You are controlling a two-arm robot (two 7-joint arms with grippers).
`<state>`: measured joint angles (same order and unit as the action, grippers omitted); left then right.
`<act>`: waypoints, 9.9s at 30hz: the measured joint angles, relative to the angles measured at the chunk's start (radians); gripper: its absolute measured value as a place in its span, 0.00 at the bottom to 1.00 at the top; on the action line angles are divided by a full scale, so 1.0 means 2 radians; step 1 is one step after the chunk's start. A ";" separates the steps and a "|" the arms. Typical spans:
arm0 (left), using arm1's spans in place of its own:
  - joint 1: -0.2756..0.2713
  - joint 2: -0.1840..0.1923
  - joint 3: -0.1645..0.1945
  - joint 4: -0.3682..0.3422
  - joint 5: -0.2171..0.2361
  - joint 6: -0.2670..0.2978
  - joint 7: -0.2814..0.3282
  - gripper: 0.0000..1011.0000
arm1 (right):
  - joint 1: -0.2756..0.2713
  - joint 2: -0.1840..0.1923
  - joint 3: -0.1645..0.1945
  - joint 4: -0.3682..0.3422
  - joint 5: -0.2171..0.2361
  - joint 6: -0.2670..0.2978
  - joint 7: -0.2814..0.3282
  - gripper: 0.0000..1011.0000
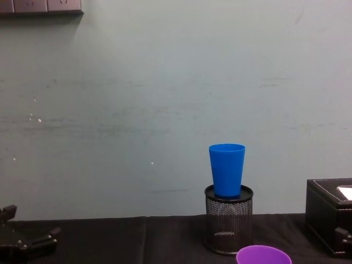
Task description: Pick up one cup with a gripper and tap it against the other cup.
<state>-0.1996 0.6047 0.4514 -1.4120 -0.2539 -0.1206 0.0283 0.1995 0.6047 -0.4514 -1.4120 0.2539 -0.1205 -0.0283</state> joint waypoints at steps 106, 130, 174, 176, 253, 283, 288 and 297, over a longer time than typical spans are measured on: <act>0.000 0.000 0.000 0.000 0.000 0.000 0.000 0.99 | -0.011 -0.102 -0.007 0.038 0.035 -0.035 0.164 0.99; 0.000 0.000 0.000 0.000 0.000 0.000 0.000 0.99 | -0.007 -0.107 -0.005 0.043 0.032 -0.040 0.165 0.97; 0.000 0.000 0.000 0.000 0.000 0.000 0.000 0.99 | 0.024 -0.081 0.055 -0.108 0.049 0.158 0.183 0.74; 0.000 0.000 0.000 0.000 0.000 0.000 0.000 0.99 | 0.024 -0.081 0.055 -0.110 0.049 0.160 0.183 0.74; 0.000 0.000 0.000 0.000 0.000 0.000 0.000 0.99 | 0.024 -0.081 0.058 -0.113 0.046 0.161 0.184 0.74; 0.000 0.000 0.000 0.000 0.000 0.000 0.000 0.99 | 0.062 -0.122 0.041 -0.034 0.026 0.140 0.182 0.74; 0.000 0.000 0.000 0.000 0.000 0.000 0.000 0.99 | 0.090 -0.140 0.037 0.012 0.014 0.121 0.182 0.74; 0.000 0.000 0.000 0.000 0.000 0.000 0.000 0.99 | 0.141 -0.169 0.038 0.090 -0.005 0.087 0.184 0.74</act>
<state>-0.1995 0.6047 0.4514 -1.4120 -0.2539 -0.1205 0.0283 0.4812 0.2658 -0.3753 -1.2325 0.2443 0.0535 0.3406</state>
